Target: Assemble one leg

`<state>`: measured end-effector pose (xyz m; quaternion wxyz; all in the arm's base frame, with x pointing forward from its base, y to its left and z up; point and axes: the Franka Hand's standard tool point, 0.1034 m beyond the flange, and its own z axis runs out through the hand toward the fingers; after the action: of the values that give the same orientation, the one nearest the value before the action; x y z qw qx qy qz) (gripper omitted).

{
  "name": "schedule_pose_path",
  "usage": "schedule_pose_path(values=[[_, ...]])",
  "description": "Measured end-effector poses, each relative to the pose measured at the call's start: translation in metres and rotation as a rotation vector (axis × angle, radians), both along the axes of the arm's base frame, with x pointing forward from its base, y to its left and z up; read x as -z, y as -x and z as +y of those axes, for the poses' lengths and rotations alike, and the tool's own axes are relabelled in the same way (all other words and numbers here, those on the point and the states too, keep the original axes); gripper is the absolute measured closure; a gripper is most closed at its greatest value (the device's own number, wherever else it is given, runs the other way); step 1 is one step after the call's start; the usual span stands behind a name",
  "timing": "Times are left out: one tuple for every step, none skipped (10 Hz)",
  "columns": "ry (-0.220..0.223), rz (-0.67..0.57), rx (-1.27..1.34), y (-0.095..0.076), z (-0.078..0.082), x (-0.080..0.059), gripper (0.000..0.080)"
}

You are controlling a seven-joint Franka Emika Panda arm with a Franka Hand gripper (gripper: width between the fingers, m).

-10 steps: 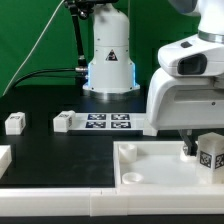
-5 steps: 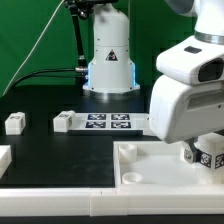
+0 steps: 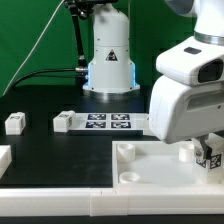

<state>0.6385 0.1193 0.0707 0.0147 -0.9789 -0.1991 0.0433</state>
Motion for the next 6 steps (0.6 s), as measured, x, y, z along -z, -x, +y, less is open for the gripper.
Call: schedule_pose_path(values=[[0.002,0.0,0.021,-0.0002,0.0002,0.0003,0.0509],[0.011,0.0,0.121,-0.0012,0.0009,0.0003,0.0509],[0.026,0.004,0.288,-0.0018,0.0033,0.0001,0.0509],[0.043,0.016,0.418,-0.0019,0.003,0.0,0.0509],[0.06,0.025,0.553,-0.0023,0.0023,-0.0005,0.0509],[0.075,0.029,0.691,-0.0021,0.0016,-0.0001,0.0508]])
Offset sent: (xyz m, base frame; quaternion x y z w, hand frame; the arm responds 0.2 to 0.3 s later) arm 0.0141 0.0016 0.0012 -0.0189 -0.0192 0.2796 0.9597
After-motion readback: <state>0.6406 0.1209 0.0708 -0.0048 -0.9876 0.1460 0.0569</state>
